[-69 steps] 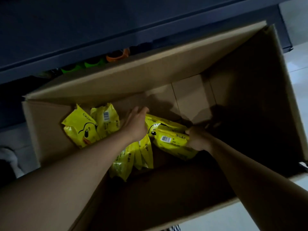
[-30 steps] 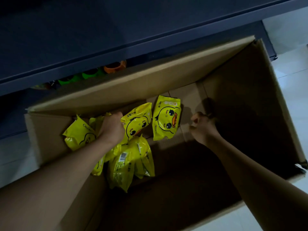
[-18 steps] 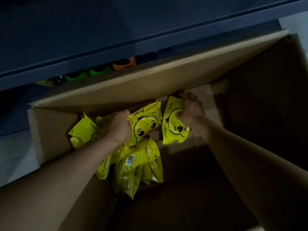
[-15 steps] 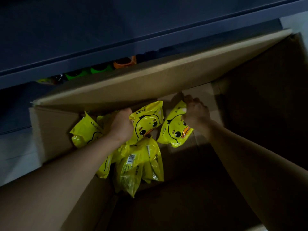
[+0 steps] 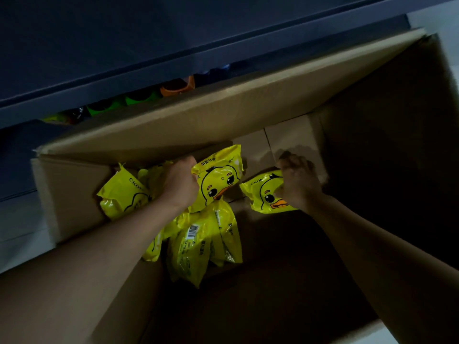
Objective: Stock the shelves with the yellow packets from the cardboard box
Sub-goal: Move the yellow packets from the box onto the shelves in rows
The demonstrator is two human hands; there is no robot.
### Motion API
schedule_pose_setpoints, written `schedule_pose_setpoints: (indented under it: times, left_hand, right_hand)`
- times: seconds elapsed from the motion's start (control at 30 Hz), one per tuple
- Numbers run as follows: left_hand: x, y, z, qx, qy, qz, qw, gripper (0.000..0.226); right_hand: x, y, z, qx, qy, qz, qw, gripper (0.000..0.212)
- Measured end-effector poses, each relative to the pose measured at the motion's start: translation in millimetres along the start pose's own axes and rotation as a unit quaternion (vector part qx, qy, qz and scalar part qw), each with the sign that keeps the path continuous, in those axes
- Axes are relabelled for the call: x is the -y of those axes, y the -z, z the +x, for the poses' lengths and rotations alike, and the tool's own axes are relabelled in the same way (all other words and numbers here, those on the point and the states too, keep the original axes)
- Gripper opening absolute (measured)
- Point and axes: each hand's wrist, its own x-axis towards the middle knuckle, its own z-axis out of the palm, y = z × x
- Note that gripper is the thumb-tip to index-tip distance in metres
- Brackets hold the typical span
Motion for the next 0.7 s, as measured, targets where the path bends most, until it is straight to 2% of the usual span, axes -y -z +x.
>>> schedule_pose_setpoints:
  times: [0.07,0.2,0.27,0.4,0.5,0.7]
  left_hand:
    - [1.9,-1.0,0.4,-0.007,0.001,0.002,1.000,0.014]
    - [4.6,0.2,1.3,-0.013,0.011,-0.012,1.000,0.014]
    - [4.1,4.0,-0.5,-0.017,0.014,-0.014,1.000,0.013]
    - [1.3,16.3,-12.2,-0.025,0.022,-0.012,0.999,0.012]
    - [-4.9,32.9,-25.9,-0.036,0.034,-0.001,0.999,0.011]
    - [-34.9,84.4,-58.7,-0.070,0.019,0.002,0.997,0.015]
  right_hand:
    - [1.9,-2.7,1.5,0.018,-0.021,-0.006,1.000,0.081]
    - [-8.3,2.6,-4.7,0.066,0.000,0.104,0.992,0.033]
    - [-11.5,8.9,-12.1,0.092,0.000,0.167,0.982,0.020]
    - [-13.1,23.6,-30.1,0.062,-0.008,0.244,0.968,0.009]
    - [-11.3,46.1,-48.5,0.033,-0.016,0.319,0.947,0.011]
    - [-12.3,121.3,-86.9,-0.025,0.023,0.300,0.953,0.019]
